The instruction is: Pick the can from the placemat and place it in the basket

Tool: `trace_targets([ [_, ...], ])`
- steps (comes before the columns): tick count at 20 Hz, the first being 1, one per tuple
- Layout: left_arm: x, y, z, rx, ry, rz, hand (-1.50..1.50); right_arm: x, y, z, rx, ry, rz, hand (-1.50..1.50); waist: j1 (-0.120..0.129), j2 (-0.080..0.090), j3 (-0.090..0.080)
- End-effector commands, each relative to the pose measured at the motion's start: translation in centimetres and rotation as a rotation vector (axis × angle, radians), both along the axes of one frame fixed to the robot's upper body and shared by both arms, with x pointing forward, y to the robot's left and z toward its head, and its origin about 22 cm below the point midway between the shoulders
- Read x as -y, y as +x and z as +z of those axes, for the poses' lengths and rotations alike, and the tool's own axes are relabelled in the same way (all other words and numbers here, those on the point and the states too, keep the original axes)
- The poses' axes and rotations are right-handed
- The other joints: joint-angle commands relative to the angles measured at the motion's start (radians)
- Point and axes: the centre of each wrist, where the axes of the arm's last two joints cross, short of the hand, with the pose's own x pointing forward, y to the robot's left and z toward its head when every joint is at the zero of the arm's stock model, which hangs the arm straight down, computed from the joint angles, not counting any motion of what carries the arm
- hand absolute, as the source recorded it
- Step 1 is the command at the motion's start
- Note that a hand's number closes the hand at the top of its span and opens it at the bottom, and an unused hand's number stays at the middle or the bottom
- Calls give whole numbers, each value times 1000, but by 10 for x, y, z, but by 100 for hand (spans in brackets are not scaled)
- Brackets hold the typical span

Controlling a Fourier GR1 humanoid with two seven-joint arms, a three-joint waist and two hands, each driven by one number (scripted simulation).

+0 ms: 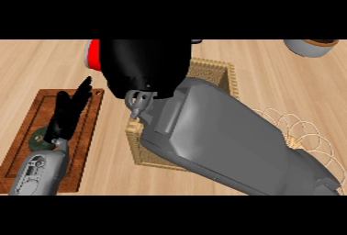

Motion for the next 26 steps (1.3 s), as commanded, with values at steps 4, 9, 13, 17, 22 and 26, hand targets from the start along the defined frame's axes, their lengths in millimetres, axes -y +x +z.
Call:
trace_targets([
  [4,-5,1,19,2,6,-1,0,-14,11,11,-149,-52,-109,150,-1,7,3],
  [9,-16,-9,9,-14,-25,17,0,-2,17,-14,-193,-63,-84,150,-17,7,4],
  [13,-8,-12,-4,-7,-14,29,0,8,24,-36,-230,-75,-89,150,-23,8,4],
  [17,3,-11,0,1,2,14,0,27,41,-48,-319,104,-119,150,-16,9,4],
  [22,-10,-9,5,6,-7,7,0,42,44,-82,-304,228,-87,-150,-17,12,4],
  [26,6,-11,-3,15,-7,13,0,44,42,-84,-188,294,-79,-150,-20,11,4],
])
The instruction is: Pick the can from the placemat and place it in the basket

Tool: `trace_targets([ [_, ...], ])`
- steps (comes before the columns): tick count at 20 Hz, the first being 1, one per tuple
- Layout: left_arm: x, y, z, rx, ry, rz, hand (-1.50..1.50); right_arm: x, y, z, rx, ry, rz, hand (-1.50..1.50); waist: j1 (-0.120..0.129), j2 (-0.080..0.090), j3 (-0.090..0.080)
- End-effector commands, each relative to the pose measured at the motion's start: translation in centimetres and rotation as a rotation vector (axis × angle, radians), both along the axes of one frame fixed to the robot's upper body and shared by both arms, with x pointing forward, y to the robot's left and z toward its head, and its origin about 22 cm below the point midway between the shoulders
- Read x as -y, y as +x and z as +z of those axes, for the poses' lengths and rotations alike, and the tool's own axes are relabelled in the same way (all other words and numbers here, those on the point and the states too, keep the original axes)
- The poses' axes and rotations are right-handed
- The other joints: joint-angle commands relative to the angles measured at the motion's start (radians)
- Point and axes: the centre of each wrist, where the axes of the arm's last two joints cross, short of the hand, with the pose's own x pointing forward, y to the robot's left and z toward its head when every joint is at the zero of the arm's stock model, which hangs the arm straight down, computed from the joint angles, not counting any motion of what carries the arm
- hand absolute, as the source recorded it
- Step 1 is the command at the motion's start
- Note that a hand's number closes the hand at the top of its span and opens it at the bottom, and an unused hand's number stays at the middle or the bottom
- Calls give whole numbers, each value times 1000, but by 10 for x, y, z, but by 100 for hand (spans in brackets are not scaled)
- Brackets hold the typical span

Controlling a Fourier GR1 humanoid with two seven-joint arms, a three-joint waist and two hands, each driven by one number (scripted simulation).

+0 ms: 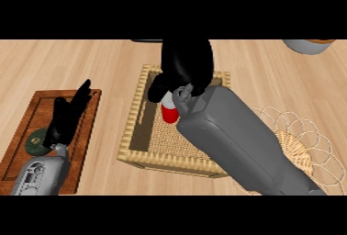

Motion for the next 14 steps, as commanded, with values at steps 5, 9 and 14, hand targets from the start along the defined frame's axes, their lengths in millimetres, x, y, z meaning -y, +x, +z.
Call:
trace_targets([
  [5,-9,0,8,-12,-5,4,0,12,-14,-11,201,244,-145,-150,-4,-4,0],
  [9,-17,-2,1,-6,-14,14,0,37,-13,8,309,297,-259,-150,-18,-4,0],
  [14,-21,4,4,-28,-5,33,0,84,-31,15,285,388,-382,-150,-39,-9,1],
])
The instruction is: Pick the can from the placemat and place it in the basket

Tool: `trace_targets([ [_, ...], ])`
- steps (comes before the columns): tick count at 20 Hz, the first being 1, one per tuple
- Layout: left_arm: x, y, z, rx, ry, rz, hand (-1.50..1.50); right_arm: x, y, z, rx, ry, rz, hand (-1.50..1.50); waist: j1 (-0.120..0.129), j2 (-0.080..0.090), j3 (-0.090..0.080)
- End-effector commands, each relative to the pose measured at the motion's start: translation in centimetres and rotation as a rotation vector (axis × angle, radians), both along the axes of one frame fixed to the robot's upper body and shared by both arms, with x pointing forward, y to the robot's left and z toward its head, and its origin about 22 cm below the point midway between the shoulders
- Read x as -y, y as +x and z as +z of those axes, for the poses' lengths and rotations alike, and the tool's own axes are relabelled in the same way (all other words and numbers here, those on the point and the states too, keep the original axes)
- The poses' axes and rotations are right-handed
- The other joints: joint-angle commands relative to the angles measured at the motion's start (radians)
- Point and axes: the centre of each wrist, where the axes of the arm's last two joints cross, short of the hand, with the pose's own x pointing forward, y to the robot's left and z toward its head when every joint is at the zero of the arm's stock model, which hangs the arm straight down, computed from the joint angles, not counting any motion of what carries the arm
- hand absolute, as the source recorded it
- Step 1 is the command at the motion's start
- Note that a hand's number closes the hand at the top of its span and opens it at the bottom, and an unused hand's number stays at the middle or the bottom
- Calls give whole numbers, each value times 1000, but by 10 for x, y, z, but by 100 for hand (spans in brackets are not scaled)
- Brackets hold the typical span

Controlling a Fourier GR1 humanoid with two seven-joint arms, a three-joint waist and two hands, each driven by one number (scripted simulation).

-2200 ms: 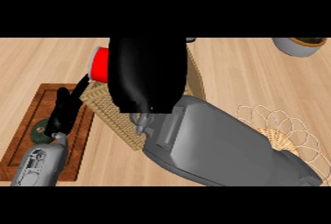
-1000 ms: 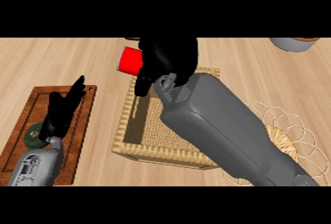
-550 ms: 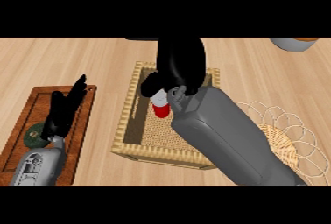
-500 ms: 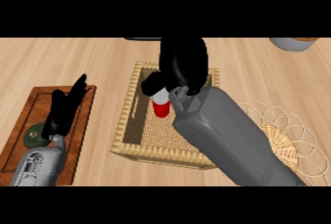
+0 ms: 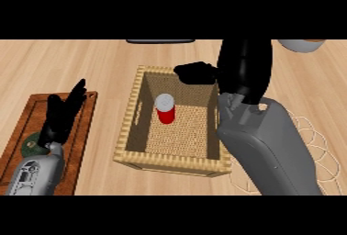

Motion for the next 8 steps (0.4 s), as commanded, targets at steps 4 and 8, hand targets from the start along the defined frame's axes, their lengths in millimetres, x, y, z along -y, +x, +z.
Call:
trace_targets([
  [4,3,-10,-10,6,3,19,0,79,-42,3,-27,192,-175,-150,-17,-5,1],
  [8,0,-10,-15,7,13,27,0,127,-93,-12,-8,185,-157,-150,-26,-3,1],
])
